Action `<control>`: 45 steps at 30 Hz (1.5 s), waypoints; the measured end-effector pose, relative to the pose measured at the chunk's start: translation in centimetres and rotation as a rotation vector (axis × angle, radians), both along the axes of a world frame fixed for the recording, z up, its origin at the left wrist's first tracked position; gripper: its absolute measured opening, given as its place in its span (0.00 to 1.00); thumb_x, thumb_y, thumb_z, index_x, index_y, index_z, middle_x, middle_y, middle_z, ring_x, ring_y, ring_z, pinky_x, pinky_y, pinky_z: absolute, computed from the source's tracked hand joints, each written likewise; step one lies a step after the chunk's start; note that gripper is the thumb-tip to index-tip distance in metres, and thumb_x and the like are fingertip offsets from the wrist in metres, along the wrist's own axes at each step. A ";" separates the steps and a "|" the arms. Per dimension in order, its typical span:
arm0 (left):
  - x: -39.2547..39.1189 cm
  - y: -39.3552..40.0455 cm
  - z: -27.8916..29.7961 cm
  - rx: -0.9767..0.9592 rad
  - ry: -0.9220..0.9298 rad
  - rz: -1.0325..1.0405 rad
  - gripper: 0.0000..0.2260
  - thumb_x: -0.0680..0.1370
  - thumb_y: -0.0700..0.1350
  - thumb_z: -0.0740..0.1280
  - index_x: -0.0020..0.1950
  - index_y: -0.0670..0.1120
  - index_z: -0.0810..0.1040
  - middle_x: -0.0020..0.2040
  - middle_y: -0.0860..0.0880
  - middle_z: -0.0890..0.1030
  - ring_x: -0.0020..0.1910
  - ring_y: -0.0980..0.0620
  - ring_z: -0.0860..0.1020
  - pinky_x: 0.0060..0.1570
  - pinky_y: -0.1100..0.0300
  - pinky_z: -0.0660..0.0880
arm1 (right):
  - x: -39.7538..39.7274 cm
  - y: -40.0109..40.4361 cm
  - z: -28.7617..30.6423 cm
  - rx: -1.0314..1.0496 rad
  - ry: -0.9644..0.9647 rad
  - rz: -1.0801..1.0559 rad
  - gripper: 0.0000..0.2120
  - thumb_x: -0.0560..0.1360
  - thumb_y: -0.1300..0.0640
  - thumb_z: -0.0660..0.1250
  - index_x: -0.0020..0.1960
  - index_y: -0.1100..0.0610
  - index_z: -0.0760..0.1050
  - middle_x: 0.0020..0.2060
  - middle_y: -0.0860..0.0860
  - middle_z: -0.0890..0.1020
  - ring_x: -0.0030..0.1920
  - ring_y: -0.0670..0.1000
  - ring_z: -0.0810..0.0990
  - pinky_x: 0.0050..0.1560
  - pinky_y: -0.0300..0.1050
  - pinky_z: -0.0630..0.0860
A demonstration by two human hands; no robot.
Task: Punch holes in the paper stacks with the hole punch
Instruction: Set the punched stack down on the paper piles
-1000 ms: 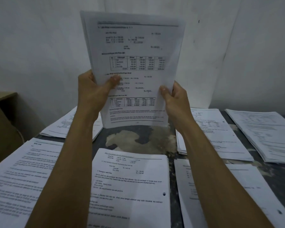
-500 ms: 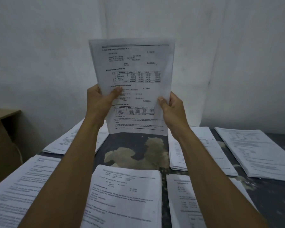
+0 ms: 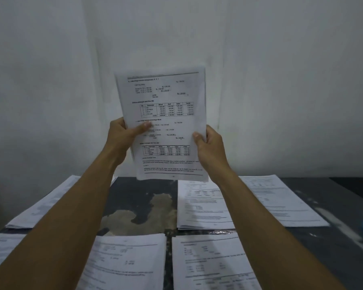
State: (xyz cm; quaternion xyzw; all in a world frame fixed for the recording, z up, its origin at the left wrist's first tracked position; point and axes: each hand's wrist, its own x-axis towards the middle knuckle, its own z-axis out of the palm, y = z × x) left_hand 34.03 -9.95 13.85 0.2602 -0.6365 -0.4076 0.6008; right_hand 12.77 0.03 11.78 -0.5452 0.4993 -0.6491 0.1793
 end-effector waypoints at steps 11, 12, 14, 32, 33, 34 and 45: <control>-3.1 0.3 0.5 0.041 -0.038 -0.111 0.20 0.68 0.47 0.78 0.59 0.46 0.83 0.56 0.47 0.85 0.53 0.44 0.84 0.53 0.45 0.82 | -2.6 1.7 -0.2 0.018 -0.022 -0.035 0.07 0.84 0.55 0.58 0.57 0.52 0.74 0.54 0.48 0.82 0.53 0.49 0.81 0.44 0.37 0.79; -3.4 0.5 0.7 0.029 -0.038 -0.098 0.21 0.68 0.47 0.78 0.59 0.45 0.82 0.56 0.47 0.86 0.53 0.45 0.85 0.53 0.47 0.82 | -2.8 1.7 -0.1 0.021 -0.036 -0.044 0.07 0.84 0.55 0.58 0.57 0.52 0.75 0.54 0.48 0.82 0.53 0.50 0.81 0.47 0.39 0.79; -4.0 1.0 1.2 -0.001 -0.045 -0.070 0.22 0.67 0.48 0.78 0.59 0.44 0.83 0.55 0.48 0.86 0.52 0.47 0.85 0.51 0.50 0.82 | -3.3 1.9 0.1 0.023 -0.066 -0.059 0.07 0.83 0.55 0.59 0.58 0.52 0.76 0.54 0.49 0.83 0.54 0.50 0.81 0.52 0.44 0.80; -20.8 10.0 -0.9 0.074 -0.024 -0.346 0.18 0.71 0.45 0.77 0.58 0.40 0.83 0.53 0.42 0.86 0.51 0.41 0.85 0.50 0.47 0.82 | -20.2 13.6 -0.4 0.141 -0.209 -0.189 0.08 0.81 0.58 0.65 0.55 0.50 0.81 0.45 0.45 0.87 0.45 0.48 0.86 0.42 0.44 0.81; -22.3 10.6 -1.3 0.080 -0.031 -0.346 0.16 0.71 0.44 0.77 0.57 0.40 0.83 0.52 0.43 0.86 0.50 0.41 0.85 0.49 0.48 0.82 | -21.4 14.5 -0.7 0.156 -0.210 -0.207 0.07 0.81 0.58 0.65 0.53 0.50 0.81 0.44 0.45 0.87 0.44 0.48 0.86 0.41 0.43 0.81; -23.8 11.1 -1.7 0.083 -0.040 -0.343 0.14 0.73 0.43 0.76 0.56 0.41 0.83 0.51 0.44 0.87 0.49 0.42 0.86 0.47 0.49 0.83 | -22.6 15.2 -1.1 0.172 -0.216 -0.225 0.07 0.80 0.58 0.66 0.50 0.49 0.81 0.43 0.45 0.87 0.43 0.49 0.86 0.40 0.44 0.82; -35.5 14.8 -7.4 0.283 -0.183 -0.357 0.08 0.76 0.43 0.74 0.55 0.46 0.82 0.46 0.49 0.87 0.43 0.47 0.87 0.37 0.54 0.83 | -33.0 20.8 -4.5 0.364 -0.034 -0.494 0.01 0.77 0.59 0.70 0.48 0.55 0.79 0.48 0.51 0.85 0.48 0.52 0.84 0.49 0.51 0.82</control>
